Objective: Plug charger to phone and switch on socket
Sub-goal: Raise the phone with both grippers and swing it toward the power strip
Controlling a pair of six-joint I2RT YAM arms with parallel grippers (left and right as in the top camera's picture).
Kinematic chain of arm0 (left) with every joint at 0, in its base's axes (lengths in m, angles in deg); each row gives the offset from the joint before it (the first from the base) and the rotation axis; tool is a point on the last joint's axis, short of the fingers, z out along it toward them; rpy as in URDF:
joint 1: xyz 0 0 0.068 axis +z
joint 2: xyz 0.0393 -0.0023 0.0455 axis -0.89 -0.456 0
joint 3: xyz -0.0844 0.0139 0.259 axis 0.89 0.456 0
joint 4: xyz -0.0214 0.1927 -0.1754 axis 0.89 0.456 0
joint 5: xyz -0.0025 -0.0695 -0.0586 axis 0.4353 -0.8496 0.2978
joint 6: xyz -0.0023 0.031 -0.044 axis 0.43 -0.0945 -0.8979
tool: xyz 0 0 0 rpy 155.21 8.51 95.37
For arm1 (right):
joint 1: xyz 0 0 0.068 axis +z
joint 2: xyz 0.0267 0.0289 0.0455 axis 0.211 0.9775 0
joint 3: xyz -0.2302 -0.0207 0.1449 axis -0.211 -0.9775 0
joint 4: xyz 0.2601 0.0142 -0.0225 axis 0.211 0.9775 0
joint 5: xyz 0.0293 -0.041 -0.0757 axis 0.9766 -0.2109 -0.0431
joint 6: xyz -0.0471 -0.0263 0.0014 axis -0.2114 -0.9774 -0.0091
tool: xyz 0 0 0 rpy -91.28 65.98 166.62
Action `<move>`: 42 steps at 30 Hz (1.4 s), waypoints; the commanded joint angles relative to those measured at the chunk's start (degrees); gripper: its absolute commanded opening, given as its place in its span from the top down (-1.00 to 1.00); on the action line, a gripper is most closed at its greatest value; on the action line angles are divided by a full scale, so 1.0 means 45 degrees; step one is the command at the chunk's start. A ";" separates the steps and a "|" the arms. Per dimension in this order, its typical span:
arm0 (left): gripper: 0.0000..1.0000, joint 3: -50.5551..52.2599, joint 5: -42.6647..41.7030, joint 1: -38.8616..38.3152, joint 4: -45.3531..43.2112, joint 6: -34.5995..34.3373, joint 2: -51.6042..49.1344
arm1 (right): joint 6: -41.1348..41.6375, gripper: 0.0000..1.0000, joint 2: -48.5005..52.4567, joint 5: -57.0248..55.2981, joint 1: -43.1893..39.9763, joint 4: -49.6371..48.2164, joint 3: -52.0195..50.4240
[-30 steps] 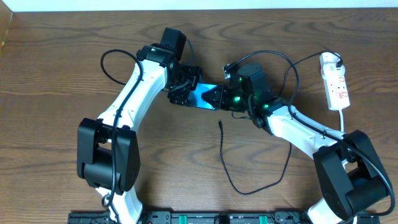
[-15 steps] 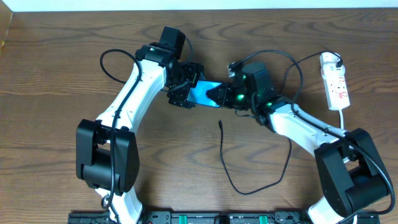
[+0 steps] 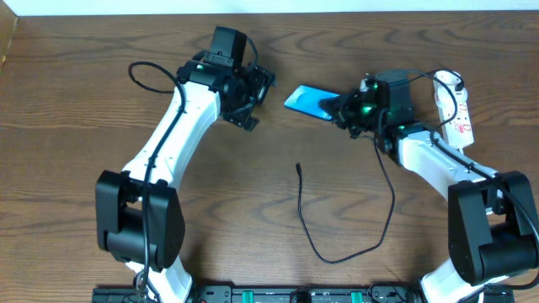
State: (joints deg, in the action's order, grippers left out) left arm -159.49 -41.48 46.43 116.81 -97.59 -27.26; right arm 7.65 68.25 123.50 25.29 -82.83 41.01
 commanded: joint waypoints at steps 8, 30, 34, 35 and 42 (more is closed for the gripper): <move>-0.77 -0.0068 0.0437 0.0053 -0.1855 0.0355 0.0442 | 0.6683 0.98 -0.0039 0.1579 0.0102 -0.2958 0.0199; -0.77 -0.0063 0.0248 -0.0306 -0.4405 -0.1214 0.0442 | 0.9199 0.97 -0.0039 0.1710 0.0442 -0.7529 0.0199; -0.78 -0.0063 0.0194 -0.0306 -0.4619 -0.1243 0.0442 | 0.9194 0.97 -0.0039 0.1671 0.0447 -0.7733 0.0199; -0.78 -0.0063 0.0078 -0.0306 -0.4736 -0.1239 0.0442 | 0.9194 0.97 -0.0039 0.1666 0.0447 -0.7728 0.0199; -0.77 -0.0063 -0.0097 -0.0306 -0.5314 -0.1234 0.0442 | 0.9199 0.97 -0.0039 0.1608 0.0442 -0.7995 0.0199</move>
State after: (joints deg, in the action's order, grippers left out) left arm -159.49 -41.17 45.07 93.33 -102.66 -26.32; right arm 48.35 68.25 131.04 27.17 -117.34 40.98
